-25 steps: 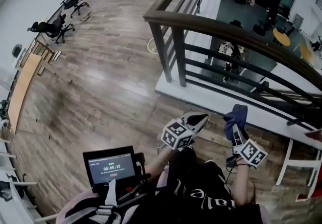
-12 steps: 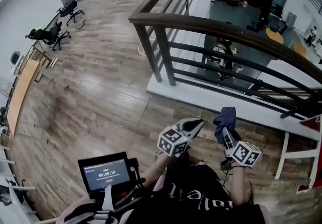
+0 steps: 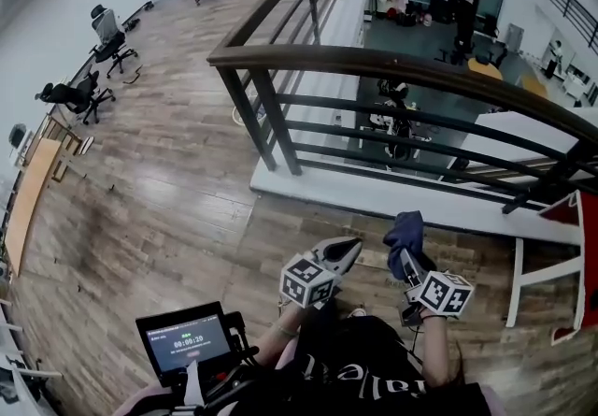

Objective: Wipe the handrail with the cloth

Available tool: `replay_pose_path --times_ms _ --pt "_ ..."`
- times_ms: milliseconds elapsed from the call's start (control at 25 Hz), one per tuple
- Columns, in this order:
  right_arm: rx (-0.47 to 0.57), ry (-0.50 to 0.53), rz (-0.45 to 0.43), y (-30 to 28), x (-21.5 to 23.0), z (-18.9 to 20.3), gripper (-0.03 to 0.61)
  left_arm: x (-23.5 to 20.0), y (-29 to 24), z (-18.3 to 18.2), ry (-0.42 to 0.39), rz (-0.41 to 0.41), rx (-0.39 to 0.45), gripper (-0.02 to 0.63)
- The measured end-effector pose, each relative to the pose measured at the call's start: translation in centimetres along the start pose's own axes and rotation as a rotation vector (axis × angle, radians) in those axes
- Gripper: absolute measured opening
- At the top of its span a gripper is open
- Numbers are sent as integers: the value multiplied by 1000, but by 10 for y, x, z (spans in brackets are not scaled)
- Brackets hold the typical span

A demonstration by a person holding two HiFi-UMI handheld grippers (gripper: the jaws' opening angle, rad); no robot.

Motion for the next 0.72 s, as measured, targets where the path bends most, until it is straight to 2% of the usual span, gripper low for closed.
replay_pose_path --times_ms 240,520,720 --pt "0 8 -17 8 4 2 98 10 1 4 -13 -19 3 0" --pt "-4 18 -44 6 -7 3 98 7 13 -1 8 -32 46 0" --pt "-11 27 -51 4 -11 0 98 4 14 -3 16 -41 41 0"
Point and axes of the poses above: the fingertips, and each gripper's own axes: y backward along the fingers, x to its right, z out of its underside, the point moved 4 cm from there along y, backward along the fingers, and after that the axes turned 7 degrees about y, right-handed, at the moved point
